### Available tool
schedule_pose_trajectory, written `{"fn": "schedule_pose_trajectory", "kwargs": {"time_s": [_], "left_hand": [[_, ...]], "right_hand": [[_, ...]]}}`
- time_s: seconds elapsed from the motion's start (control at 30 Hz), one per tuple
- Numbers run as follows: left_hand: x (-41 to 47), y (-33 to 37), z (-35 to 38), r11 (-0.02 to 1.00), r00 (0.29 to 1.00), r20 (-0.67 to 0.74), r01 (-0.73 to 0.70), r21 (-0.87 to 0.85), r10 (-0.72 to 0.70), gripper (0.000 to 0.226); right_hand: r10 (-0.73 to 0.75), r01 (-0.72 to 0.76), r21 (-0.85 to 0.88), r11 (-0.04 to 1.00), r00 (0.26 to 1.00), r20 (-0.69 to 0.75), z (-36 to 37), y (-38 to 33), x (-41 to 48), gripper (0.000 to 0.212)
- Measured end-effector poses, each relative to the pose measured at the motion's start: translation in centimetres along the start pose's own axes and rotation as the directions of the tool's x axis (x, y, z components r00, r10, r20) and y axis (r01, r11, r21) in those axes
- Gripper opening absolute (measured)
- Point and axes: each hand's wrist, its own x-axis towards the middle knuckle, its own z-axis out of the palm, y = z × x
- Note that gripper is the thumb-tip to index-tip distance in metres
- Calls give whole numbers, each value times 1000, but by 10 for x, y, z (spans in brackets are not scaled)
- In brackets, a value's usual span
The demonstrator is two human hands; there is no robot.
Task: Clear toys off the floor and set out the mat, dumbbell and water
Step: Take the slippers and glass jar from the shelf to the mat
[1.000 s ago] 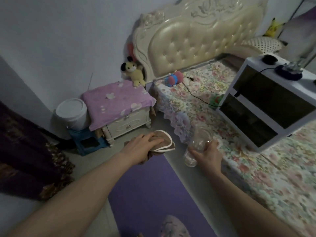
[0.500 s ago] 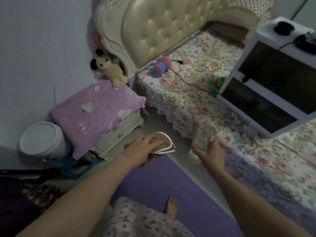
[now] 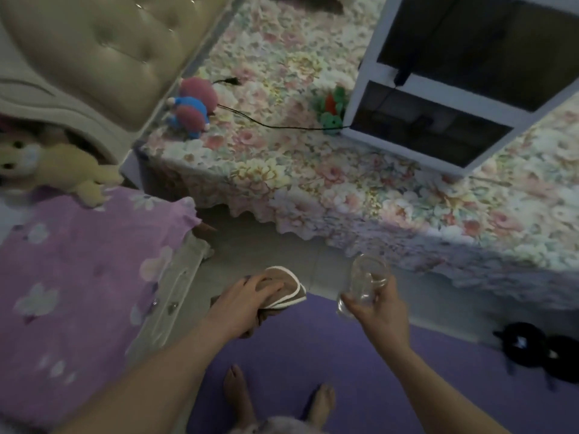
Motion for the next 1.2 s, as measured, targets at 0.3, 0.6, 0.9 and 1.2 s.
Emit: {"fn": "schedule_pose_trajectory", "kwargs": {"time_s": [0.3, 0.6, 0.9, 1.2], "left_hand": [[131, -69, 166, 995, 992, 85, -93, 46, 89, 84], [271, -114, 313, 976, 979, 125, -175, 131, 158, 97], [368, -111, 406, 814, 874, 117, -482, 324, 471, 77], [400, -97, 462, 882, 920, 310, -340, 325, 241, 78]], "right_hand": [[91, -91, 31, 995, 996, -21, 122, 131, 76, 60], [139, -134, 62, 989, 986, -89, 258, 285, 157, 65], [131, -104, 143, 984, 973, -188, 325, 387, 219, 58], [145, -83, 228, 970, 951, -272, 328, 431, 247, 62]]}}
